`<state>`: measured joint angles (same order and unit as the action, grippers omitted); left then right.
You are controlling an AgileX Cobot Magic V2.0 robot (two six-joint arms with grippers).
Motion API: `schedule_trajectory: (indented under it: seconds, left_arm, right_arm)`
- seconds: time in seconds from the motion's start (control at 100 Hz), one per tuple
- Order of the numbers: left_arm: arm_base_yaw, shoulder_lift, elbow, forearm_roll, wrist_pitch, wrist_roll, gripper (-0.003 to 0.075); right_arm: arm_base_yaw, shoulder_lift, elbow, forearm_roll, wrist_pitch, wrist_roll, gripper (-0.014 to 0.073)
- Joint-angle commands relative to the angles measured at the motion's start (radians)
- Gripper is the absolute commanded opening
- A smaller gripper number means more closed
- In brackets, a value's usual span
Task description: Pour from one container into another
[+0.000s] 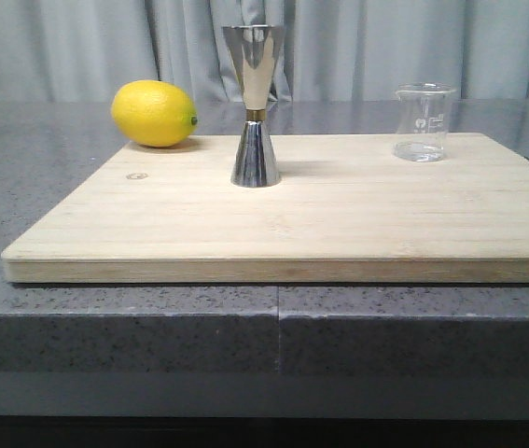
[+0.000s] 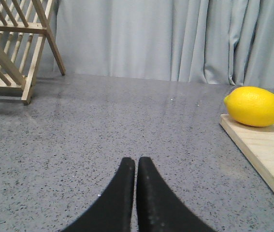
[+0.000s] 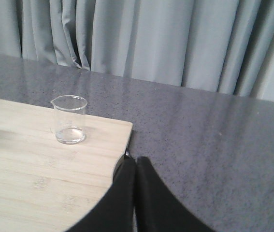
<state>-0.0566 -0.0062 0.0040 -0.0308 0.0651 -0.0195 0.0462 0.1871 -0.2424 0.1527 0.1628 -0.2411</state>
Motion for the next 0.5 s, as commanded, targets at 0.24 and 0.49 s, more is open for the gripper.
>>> schedule_trajectory:
  seconds: [0.24, 0.49]
  left_arm:
    - [-0.008, -0.023, 0.022, -0.007, -0.071, 0.000, -0.0021]
    - [-0.008, -0.023, 0.022, -0.007, -0.071, 0.000, -0.0021]
  right_arm:
    - [-0.007, -0.080, 0.117, -0.203, -0.113, 0.345, -0.0069]
    - [-0.007, -0.214, 0.214, -0.203, -0.126, 0.345, -0.0069]
